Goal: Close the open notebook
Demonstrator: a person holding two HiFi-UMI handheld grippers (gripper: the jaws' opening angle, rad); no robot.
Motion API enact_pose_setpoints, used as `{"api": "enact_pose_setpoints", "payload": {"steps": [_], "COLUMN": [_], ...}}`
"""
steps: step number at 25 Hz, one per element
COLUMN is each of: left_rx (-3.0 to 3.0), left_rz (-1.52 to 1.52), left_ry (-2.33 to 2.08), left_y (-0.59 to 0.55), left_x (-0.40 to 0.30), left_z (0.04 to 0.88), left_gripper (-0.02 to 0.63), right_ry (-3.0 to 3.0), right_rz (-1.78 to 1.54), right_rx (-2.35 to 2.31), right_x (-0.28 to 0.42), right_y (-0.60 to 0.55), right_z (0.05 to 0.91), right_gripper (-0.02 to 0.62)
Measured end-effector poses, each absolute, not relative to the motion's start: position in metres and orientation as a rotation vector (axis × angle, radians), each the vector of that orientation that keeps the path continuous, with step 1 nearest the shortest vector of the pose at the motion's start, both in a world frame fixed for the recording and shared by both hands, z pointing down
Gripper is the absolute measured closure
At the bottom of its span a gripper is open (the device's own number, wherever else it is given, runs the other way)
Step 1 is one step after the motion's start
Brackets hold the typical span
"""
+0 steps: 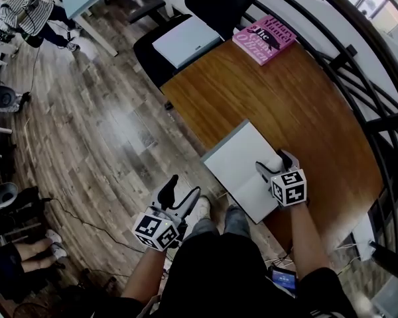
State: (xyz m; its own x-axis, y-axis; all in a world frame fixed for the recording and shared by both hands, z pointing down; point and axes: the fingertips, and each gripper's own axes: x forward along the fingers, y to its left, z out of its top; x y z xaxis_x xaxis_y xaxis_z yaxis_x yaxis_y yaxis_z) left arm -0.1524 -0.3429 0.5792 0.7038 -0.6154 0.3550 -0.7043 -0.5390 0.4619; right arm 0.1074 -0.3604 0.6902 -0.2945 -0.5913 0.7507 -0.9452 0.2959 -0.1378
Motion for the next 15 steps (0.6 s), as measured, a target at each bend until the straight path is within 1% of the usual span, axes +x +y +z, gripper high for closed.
{"api": "enact_pose_setpoints", "payload": {"steps": [3,10,15], "left_rx": [2.307,2.243,2.201], "left_rz": [0.224,0.272,0.315], "left_ry": [-0.954,-0.849,-0.791], "left_y": [-0.357,-0.382,-0.385], "left_x": [-0.143,-0.121,-0.112], "left_z": [0.6,0.649,0.679], "left_gripper": [0.295,0.295,0.295], "right_ry": [-1.98,-1.999,-2.008], "right_rz": [0.797,0.691,0.775], "right_rx": [1.393,1.48,1.586], "right_x": [0.11,0.116,0.129], "right_y": [-0.359,-0.348,-0.334], "right_z": [0.688,0.664,0.648], "right_gripper": [0.209,0.206,0.206]}}
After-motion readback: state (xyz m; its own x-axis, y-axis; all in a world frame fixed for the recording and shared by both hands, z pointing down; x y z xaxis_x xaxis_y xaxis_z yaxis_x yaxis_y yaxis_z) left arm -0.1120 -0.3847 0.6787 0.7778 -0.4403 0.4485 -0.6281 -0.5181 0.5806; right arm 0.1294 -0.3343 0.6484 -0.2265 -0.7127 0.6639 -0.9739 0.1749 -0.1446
